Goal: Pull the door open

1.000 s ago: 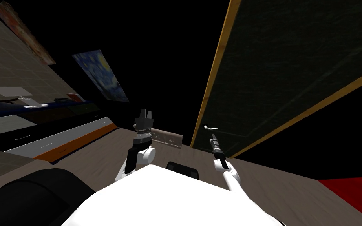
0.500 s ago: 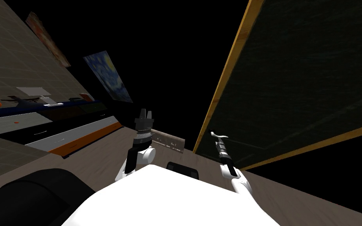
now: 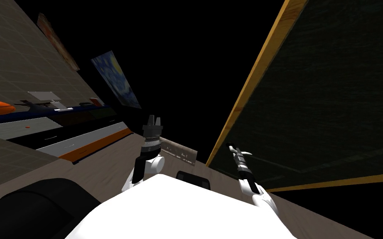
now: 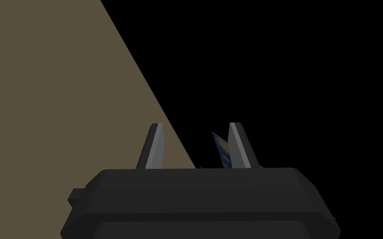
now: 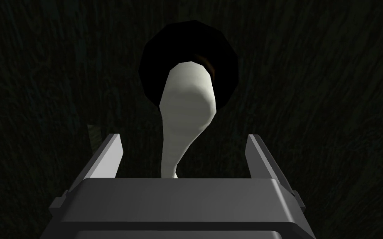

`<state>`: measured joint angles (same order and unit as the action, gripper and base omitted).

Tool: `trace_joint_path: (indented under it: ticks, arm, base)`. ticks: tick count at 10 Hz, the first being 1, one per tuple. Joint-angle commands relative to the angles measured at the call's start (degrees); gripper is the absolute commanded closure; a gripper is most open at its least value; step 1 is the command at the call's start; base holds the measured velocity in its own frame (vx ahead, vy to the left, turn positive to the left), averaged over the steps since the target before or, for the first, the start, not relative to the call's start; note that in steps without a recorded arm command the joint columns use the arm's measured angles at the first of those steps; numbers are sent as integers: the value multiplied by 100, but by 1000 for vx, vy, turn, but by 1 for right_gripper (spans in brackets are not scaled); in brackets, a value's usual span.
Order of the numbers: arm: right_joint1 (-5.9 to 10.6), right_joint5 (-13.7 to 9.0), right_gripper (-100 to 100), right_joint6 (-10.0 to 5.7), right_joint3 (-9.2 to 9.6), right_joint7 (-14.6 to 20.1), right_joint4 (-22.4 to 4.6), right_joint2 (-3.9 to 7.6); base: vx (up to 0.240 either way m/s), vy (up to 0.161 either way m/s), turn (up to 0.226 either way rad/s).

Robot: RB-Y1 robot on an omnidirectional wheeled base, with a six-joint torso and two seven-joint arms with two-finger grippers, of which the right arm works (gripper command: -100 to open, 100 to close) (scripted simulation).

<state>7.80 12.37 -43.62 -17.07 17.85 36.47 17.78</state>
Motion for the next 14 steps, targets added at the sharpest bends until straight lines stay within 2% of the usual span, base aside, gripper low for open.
trace_joint_path:
  ticks: [1,3,4,9,14]
  arm:
    - [-141,-34,-100,-9,-36,92,137,89]
    - [-93,-34,-100,-62,-40,63,49,85]
    - [-93,-34,100,-62,-40,63,49,85]
    - [-93,-34,100,-62,-40,63,49,85]
    - [-263,176,100,-290,197,461,117,264]
  base:
    - [190,4,126]
    - [76,8,13]
    - [0,0,0]
    - [-6,-1,2]
    - [-173,-42,81]
